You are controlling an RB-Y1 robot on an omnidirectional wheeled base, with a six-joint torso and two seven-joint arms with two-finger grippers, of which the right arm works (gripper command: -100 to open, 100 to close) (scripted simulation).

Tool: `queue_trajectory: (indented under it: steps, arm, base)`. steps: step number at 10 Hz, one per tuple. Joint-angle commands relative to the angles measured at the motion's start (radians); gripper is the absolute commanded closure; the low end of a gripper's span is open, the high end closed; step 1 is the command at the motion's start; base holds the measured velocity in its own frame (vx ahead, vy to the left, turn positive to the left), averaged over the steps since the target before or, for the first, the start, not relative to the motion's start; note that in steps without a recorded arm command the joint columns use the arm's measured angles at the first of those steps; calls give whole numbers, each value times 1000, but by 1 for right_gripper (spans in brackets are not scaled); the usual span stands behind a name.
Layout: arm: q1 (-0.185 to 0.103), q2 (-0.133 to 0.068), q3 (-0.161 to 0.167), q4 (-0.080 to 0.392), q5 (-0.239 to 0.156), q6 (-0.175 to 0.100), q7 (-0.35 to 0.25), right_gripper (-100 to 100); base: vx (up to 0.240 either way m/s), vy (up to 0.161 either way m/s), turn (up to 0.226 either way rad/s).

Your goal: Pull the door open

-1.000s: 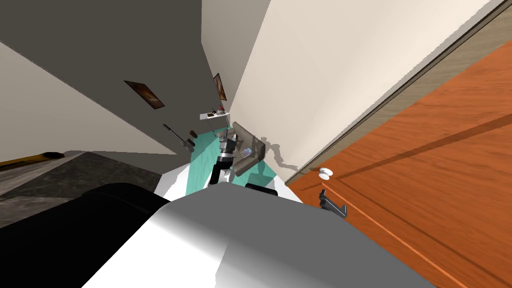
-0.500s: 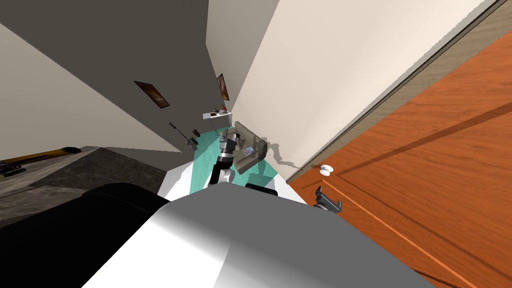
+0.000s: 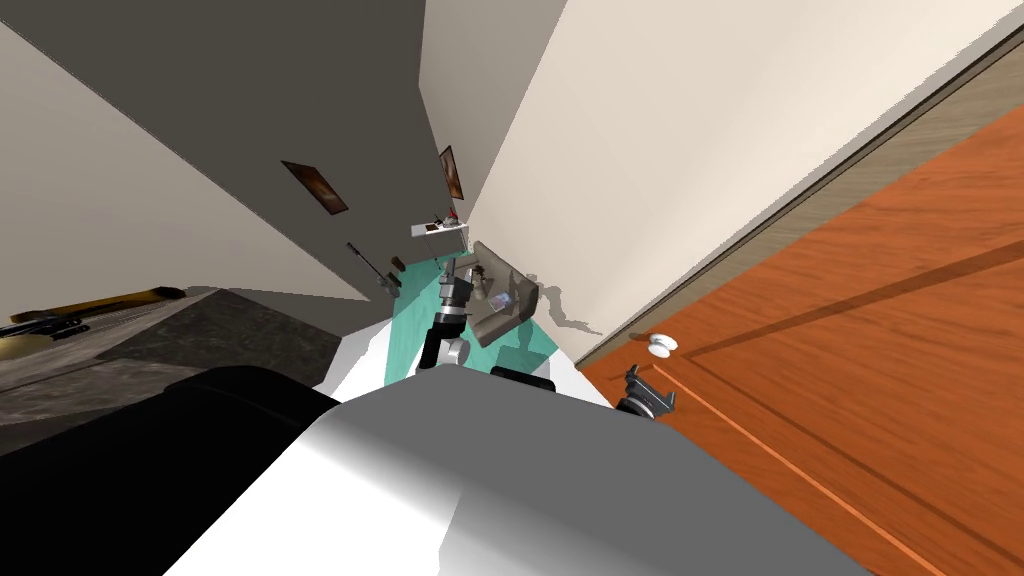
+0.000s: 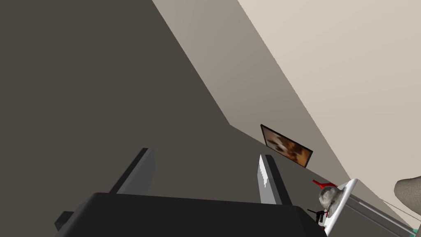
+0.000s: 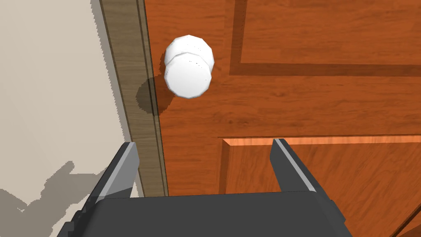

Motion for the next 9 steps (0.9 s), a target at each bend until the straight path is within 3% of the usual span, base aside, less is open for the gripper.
queue_trajectory:
  steps: [1, 2, 3, 5, 6, 9]
  arm:
    - [-12, 14, -7, -17, -10, 0, 28, -100]
    - [-6, 8, -4, -10, -5, 0, 14, -100]
    - [-33, -7, 4, 25, 3, 9, -13, -100]
    - [-65, -26, 13, 69, 13, 22, -50, -100]
    - [-65, -26, 13, 69, 13, 22, -50, -100]
    - [-121, -60, 29, 146, 30, 43, -114, -100]
  base:
    - [22, -6, 107]
    - [12, -6, 25]
    - [28, -26, -149]
    - [54, -50, -139]
    - [40, -45, -25]
    - [80, -33, -117]
